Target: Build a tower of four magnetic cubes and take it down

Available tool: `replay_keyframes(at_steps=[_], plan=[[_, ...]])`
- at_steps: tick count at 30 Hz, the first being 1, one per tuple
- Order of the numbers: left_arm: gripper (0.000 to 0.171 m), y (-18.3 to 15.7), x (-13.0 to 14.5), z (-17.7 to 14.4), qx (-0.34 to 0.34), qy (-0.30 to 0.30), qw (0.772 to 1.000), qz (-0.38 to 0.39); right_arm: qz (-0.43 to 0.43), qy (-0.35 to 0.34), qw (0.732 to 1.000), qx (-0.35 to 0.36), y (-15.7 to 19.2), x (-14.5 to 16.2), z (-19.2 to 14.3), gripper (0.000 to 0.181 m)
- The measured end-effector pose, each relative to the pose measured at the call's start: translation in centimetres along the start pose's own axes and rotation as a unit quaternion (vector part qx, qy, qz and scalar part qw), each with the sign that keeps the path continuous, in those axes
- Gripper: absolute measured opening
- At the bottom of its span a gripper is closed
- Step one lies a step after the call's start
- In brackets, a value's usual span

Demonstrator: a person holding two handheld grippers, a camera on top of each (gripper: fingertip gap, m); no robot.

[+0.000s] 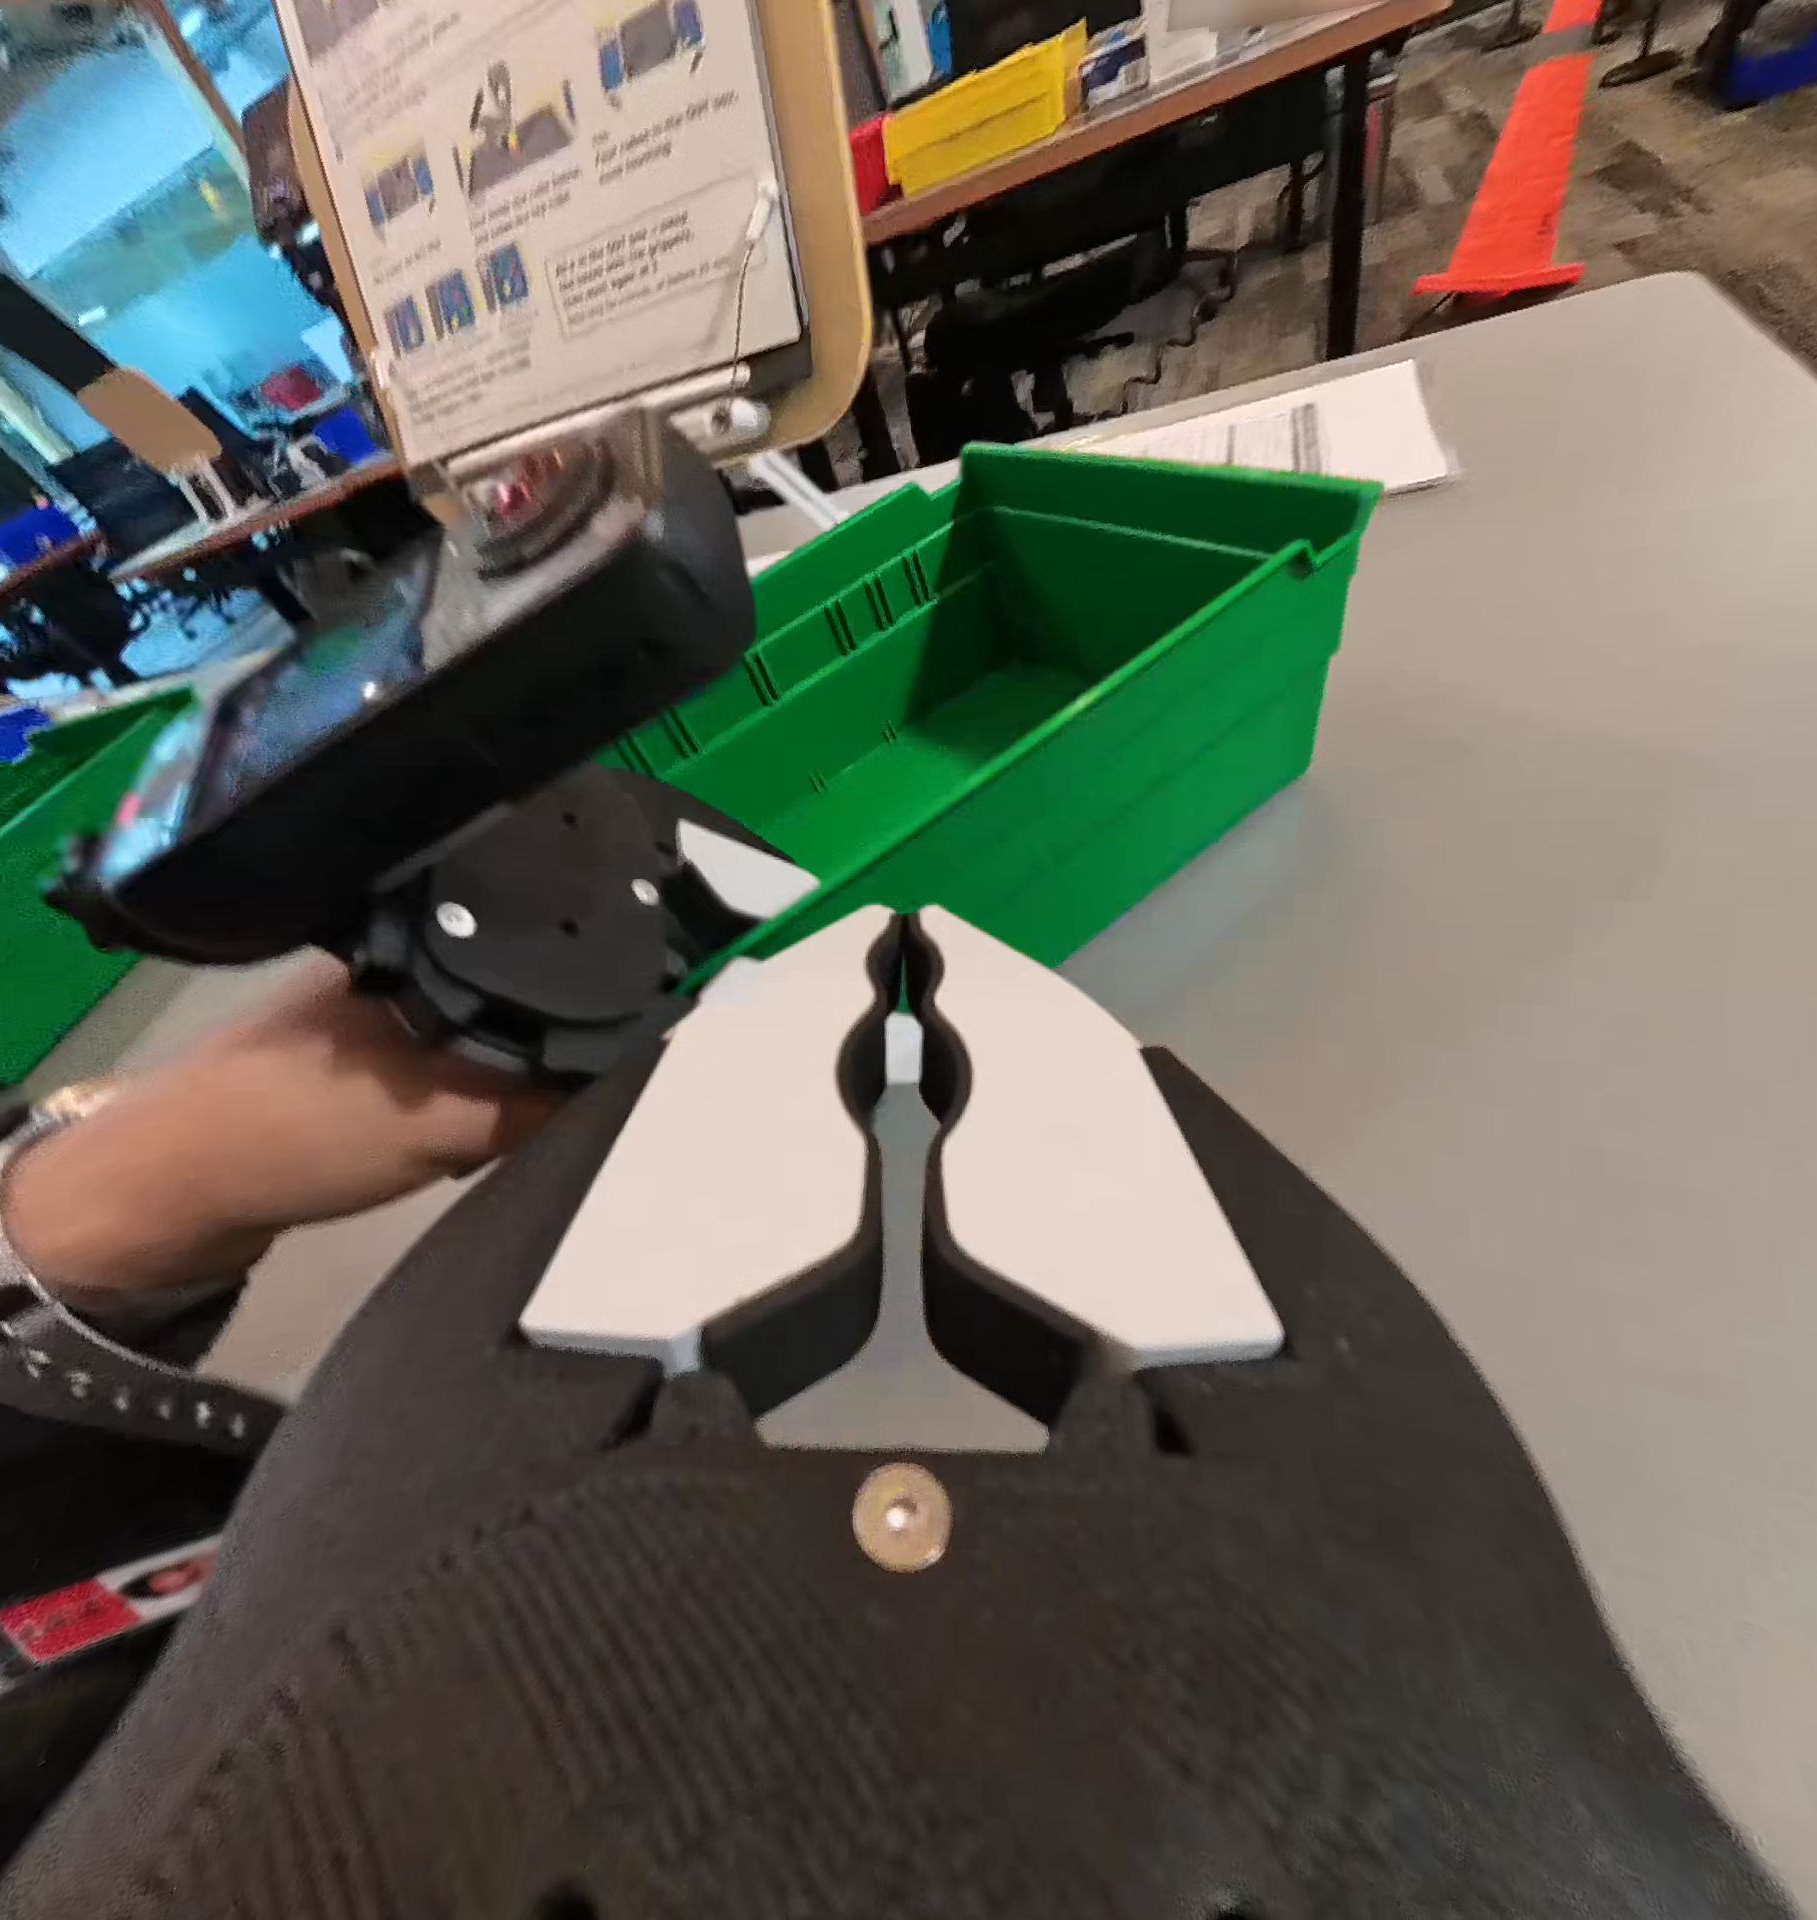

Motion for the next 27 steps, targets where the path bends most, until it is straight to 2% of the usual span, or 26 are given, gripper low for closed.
replay_keyframes(at_steps=[4,6,9,13,17,20,23,25,26,27], plan=[[0.031,-0.8,-0.6,0.2,0.004,-0.034,0.999,-0.012,0.002,-0.043,0.999,0.027,-0.6,-0.6,-0.8,0.014],[0.037,-0.9,-0.1,-0.7,0.015,-0.045,0.999,-0.016,0.006,-0.064,0.998,0.024,-0.6,-0.8,-1.0,0.030],[0.039,-0.2,1.3,-4.0,0.031,-0.097,0.994,-0.040,-0.013,-0.057,0.998,0.022,-0.2,-0.5,-0.5,0.048],[0.050,2.8,4.5,-10.5,0.051,-0.178,0.978,-0.093,-0.076,-0.023,0.996,0.027,2.0,0.6,0.9,0.065],[0.050,6.8,11.0,-15.3,0.005,-0.191,0.974,-0.123,-0.156,0.054,0.984,0.066,4.8,2.7,3.7,0.088],[0.047,9.5,17.4,-17.1,-0.056,-0.194,0.968,-0.151,-0.148,0.061,0.983,0.094,6.0,2.6,4.7,0.084],[0.041,11.2,25.0,-18.3,-0.141,-0.208,0.950,-0.185,-0.139,0.083,0.984,0.070,6.7,3.4,5.5,0.094],[0.040,11.5,29.4,-18.6,-0.159,-0.196,0.943,-0.215,-0.151,0.107,0.978,0.094,6.1,3.7,6.0,0.092],[0.040,11.7,31.1,-18.7,-0.157,-0.187,0.942,-0.231,-0.159,0.114,0.975,0.103,5.6,3.8,6.2,0.097],[0.040,11.8,32.2,-18.7,-0.143,-0.182,0.940,-0.250,-0.156,0.122,0.974,0.108,4.9,3.8,6.4,0.095]])
Point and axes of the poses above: each gripper's, where its closed fingertips meet, z out along the fingers, x out of its underside, y = z × x across the jaws, the point moved 9 cm from there along -z, back along the fingers, and after that the axes turned 3 degrees about -x, right-handed, at the moved point
